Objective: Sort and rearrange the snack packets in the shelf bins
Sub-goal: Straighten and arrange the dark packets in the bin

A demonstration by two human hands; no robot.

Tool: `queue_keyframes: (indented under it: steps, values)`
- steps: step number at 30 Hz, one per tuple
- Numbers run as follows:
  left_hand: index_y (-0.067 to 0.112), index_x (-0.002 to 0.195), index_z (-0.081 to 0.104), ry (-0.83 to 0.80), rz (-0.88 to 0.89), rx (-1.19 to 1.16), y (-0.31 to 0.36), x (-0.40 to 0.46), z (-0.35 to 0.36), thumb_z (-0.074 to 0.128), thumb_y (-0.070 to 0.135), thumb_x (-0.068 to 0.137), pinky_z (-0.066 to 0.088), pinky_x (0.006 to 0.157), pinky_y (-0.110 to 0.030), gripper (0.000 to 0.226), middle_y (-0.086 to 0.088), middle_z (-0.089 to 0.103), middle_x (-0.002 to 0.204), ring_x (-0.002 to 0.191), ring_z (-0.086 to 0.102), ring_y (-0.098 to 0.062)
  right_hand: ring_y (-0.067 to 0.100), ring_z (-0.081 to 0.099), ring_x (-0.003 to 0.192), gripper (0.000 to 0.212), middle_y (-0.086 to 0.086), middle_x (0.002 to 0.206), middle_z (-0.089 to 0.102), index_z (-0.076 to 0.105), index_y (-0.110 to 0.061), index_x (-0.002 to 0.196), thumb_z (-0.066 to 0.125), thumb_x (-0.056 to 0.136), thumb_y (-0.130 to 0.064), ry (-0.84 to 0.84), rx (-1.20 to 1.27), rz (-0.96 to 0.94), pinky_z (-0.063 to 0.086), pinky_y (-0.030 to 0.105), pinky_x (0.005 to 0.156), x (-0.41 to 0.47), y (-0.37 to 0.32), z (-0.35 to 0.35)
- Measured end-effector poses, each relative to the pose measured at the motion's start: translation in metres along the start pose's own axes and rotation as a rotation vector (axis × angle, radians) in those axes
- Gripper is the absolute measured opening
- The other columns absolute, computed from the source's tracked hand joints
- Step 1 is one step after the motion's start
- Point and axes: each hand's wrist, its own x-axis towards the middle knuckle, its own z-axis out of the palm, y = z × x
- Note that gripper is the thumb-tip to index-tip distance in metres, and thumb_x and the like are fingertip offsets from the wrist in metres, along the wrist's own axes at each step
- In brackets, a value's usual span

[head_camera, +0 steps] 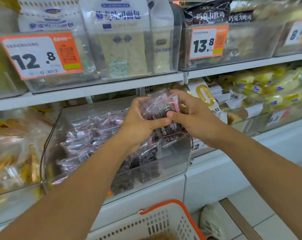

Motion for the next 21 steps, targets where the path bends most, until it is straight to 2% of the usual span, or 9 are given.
queue_keyframes:
  steps: [2, 4, 6, 8, 11, 14, 17, 19, 21]
  values:
    - [0.020, 0.124, 0.046, -0.012, -0.014, 0.083, 0.004, -0.003, -0.008, 0.089, 0.007, 0.066, 0.060, 0.083, -0.038, 0.073, 0.002, 0.068, 0.116, 0.098, 0.071, -0.011, 0.003, 0.068, 0.102, 0.047, -0.013, 0.107, 0.071, 0.057, -0.038, 0.117, 0.060, 0.095, 0.003, -0.007, -0.004, -0.028, 0.055, 0.026, 0.092, 0.000, -0.004, 0.004]
    - [0.017, 0.124, 0.045, 0.018, 0.001, 0.095, 0.004, -0.008, -0.014, 0.088, 0.006, 0.066, 0.062, 0.078, -0.040, 0.073, 0.000, 0.069, 0.112, 0.091, 0.073, -0.012, -0.002, 0.067, 0.097, 0.051, -0.020, 0.098, 0.071, 0.054, -0.043, 0.112, 0.060, 0.094, 0.004, -0.021, 0.011, -0.035, 0.054, 0.018, 0.085, 0.002, -0.006, 0.007]
    - [0.017, 0.123, 0.044, 0.048, -0.008, 0.052, 0.002, -0.012, -0.014, 0.086, 0.002, 0.068, 0.061, 0.071, -0.043, 0.071, -0.001, 0.069, 0.111, 0.082, 0.074, -0.014, 0.000, 0.066, 0.104, 0.049, -0.017, 0.109, 0.070, 0.055, -0.036, 0.126, 0.063, 0.094, 0.001, -0.039, 0.014, -0.031, 0.053, 0.020, 0.090, 0.005, -0.005, 0.010]
    - [0.019, 0.122, 0.044, 0.077, -0.069, -0.036, 0.000, -0.011, -0.011, 0.085, -0.002, 0.069, 0.062, 0.072, -0.044, 0.071, -0.003, 0.068, 0.112, 0.086, 0.074, -0.018, 0.012, 0.064, 0.115, 0.054, -0.004, 0.125, 0.065, 0.049, -0.023, 0.142, 0.065, 0.094, -0.003, -0.020, 0.027, 0.018, 0.053, 0.032, 0.097, 0.011, -0.001, 0.010]
    - [0.024, 0.120, 0.043, 0.062, -0.149, 0.051, -0.004, -0.003, -0.003, 0.088, -0.001, 0.067, 0.061, 0.078, -0.039, 0.073, -0.001, 0.064, 0.111, 0.098, 0.070, -0.021, 0.018, 0.066, 0.111, 0.057, 0.000, 0.126, 0.064, 0.043, -0.020, 0.146, 0.062, 0.096, -0.002, -0.093, 0.070, 0.148, 0.053, 0.025, 0.079, 0.012, 0.007, 0.006]
    - [0.026, 0.121, 0.036, -0.010, -0.089, 0.332, -0.011, 0.004, 0.002, 0.093, 0.011, 0.063, 0.057, 0.089, -0.041, 0.082, 0.002, 0.060, 0.114, 0.105, 0.064, -0.021, 0.003, 0.060, 0.101, 0.072, -0.005, 0.139, 0.052, 0.032, -0.025, 0.153, 0.062, 0.094, 0.002, -0.203, -0.189, 0.115, 0.051, 0.018, 0.079, 0.007, 0.006, 0.000]
    - [0.023, 0.121, 0.030, -0.123, -0.021, 0.669, -0.014, 0.004, 0.002, 0.092, 0.033, 0.065, 0.055, 0.084, -0.039, 0.084, -0.001, 0.060, 0.112, 0.101, 0.062, -0.020, 0.015, 0.054, 0.120, 0.076, 0.002, 0.140, 0.055, 0.035, -0.020, 0.152, 0.072, 0.087, -0.005, -0.254, -0.569, 0.027, 0.044, 0.025, 0.097, 0.004, -0.002, 0.002]
    - [0.023, 0.119, 0.025, -0.206, 0.000, 0.839, -0.018, -0.001, -0.001, 0.086, 0.045, 0.069, 0.054, 0.079, -0.037, 0.081, 0.000, 0.059, 0.107, 0.096, 0.061, -0.019, 0.021, 0.060, 0.113, 0.071, 0.004, 0.123, 0.064, 0.048, -0.016, 0.142, 0.079, 0.079, -0.011, -0.281, -0.715, -0.024, 0.050, 0.031, 0.091, 0.003, -0.006, 0.004]
    - [0.025, 0.120, 0.023, -0.275, -0.004, 0.971, -0.022, -0.006, -0.004, 0.082, 0.055, 0.070, 0.054, 0.080, -0.042, 0.082, -0.003, 0.061, 0.109, 0.094, 0.061, -0.021, 0.021, 0.061, 0.096, 0.071, -0.002, 0.097, 0.061, 0.052, -0.018, 0.134, 0.085, 0.071, -0.020, -0.324, -0.845, -0.044, 0.052, 0.033, 0.077, 0.002, -0.009, 0.006]
